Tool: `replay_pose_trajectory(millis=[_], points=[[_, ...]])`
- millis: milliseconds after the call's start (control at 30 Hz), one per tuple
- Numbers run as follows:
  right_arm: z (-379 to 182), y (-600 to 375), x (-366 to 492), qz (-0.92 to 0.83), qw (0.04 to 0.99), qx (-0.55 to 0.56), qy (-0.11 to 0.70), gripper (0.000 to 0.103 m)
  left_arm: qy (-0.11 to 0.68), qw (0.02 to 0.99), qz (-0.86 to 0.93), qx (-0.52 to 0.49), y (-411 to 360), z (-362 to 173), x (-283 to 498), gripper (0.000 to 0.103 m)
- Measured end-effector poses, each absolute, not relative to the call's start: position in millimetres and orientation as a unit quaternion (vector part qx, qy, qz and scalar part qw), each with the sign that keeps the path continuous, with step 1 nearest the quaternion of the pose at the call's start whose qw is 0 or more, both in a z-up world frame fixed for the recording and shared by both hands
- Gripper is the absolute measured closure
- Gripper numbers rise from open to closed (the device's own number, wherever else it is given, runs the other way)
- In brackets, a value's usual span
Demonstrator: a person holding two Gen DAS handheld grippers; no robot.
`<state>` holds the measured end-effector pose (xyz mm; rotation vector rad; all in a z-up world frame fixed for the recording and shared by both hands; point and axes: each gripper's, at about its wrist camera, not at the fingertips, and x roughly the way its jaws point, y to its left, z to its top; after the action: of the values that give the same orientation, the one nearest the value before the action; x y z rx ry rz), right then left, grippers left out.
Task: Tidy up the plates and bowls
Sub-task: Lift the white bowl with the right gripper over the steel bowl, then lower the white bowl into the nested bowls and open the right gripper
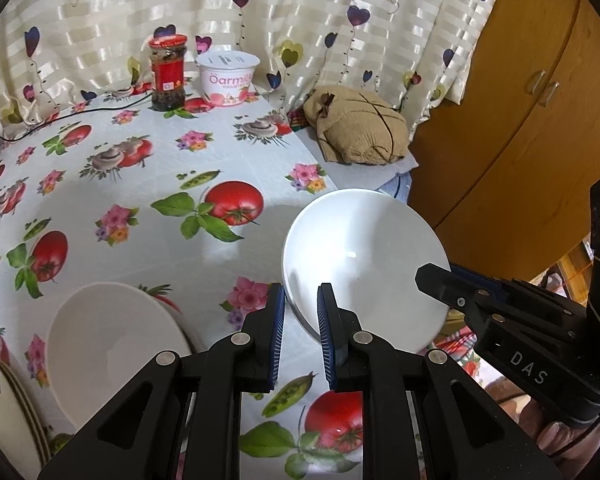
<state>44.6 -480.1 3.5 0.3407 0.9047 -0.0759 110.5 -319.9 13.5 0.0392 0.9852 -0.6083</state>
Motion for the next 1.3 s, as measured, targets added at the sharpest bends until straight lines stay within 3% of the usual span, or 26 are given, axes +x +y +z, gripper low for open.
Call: replay_pose_trajectory(millis=[1300], points=[[40.5, -360.3, 69.5, 0.064, 0.896, 0.107, 0.426, 0.085, 0.438, 0.876, -0.196, -0.035, -190.7, 40.0, 97.7, 0.086]])
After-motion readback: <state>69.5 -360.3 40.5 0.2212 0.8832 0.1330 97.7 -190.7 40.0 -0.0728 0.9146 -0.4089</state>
